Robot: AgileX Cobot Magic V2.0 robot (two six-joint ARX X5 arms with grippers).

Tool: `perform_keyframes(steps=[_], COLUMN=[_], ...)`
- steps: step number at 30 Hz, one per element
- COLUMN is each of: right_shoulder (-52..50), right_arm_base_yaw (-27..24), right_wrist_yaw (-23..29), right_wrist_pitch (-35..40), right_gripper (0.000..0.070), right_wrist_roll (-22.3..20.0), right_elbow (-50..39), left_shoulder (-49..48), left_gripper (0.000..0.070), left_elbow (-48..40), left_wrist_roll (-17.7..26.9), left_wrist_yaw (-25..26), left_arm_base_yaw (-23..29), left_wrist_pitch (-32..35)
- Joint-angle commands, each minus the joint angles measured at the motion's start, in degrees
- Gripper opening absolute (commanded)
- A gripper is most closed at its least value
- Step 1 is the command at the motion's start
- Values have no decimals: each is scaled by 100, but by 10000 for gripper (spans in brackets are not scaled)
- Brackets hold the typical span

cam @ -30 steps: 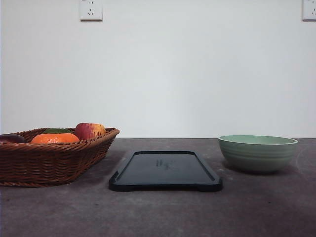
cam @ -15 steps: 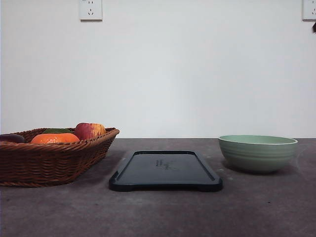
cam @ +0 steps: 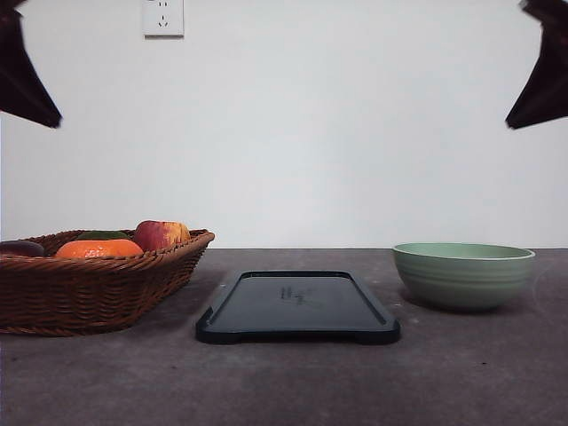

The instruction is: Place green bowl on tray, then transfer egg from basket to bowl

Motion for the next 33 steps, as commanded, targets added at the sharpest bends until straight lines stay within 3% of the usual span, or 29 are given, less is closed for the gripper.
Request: perform_keyframes(steps=[1,3,4,6,8,14,17,26,33], right_shoulder=[95,130,132,130,130,149,278,1459,2681], right_arm_base_yaw=[59,103,112,116,116,115,107,32,-46], right_wrist_yaw=[-14,-13,-12,-8,11,87,356,1200,1263], right_wrist_pitch=[2,-19,-31,-55,-104,-335,-855,-3117,-3811], right_gripper=[6,24,70,216,316,334,334,331,329], right_wrist_roll=[-144,-205,-243,-256,-244,79,219,84,-182], right_elbow=[118,118,118,118,118,219,568,2458,3452], left_shoulder=[99,156,163,166,161,160,160,160,160], left_gripper=[1,14,66,239,341,350,350,350,350], left_elbow=[137,140,140,140,140,140,140,140,140], left_wrist_roll=[171,172,173,171,171,169,169,169,163], left_wrist_yaw=[68,68,69,70,70,68,68,68,68], left_arm_base_yaw=[-61,-120,-138,-151,-151,-151,-150,-149,-151], left_wrist_pitch=[30,29,26,27,25,25,23,17,-37])
